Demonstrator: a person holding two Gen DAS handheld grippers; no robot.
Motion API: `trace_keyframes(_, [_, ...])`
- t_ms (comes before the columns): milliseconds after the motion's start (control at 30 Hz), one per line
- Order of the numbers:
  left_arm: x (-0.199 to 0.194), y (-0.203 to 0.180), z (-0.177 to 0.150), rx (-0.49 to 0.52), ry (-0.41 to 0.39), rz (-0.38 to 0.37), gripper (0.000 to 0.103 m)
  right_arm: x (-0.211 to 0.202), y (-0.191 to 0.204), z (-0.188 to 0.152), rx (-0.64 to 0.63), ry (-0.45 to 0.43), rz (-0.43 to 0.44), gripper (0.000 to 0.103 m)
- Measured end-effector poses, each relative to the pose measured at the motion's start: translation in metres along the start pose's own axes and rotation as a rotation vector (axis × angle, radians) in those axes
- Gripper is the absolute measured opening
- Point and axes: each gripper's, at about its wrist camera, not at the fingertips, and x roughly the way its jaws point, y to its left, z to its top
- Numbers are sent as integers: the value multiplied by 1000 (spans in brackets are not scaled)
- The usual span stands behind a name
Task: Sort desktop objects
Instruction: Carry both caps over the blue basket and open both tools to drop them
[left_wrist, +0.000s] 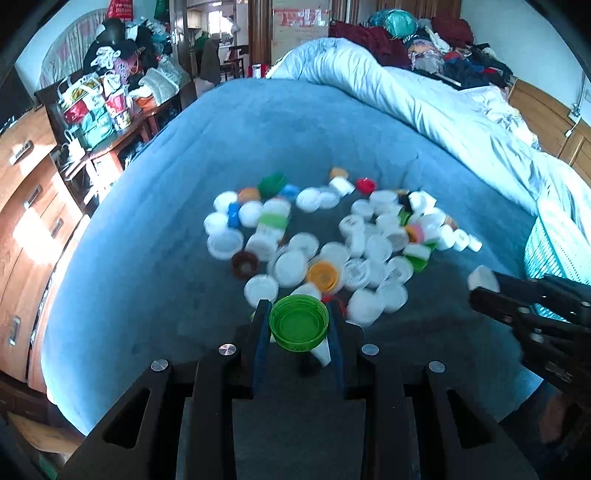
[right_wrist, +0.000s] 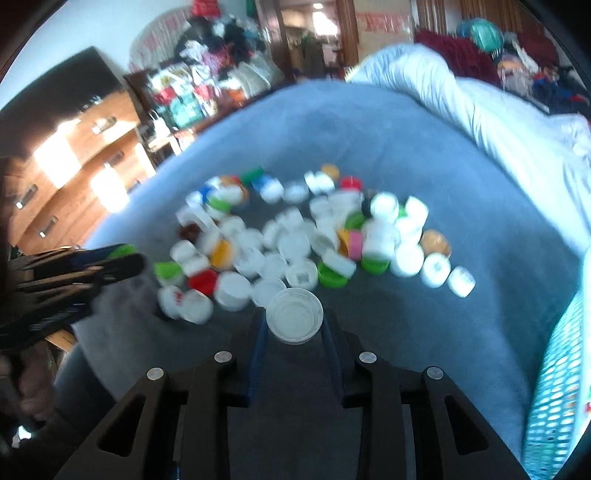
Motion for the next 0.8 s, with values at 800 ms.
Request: trace_keyframes(800, [-50,-164,65,252,-173,-96,25,-176,-82,14,108,-278,-212,32])
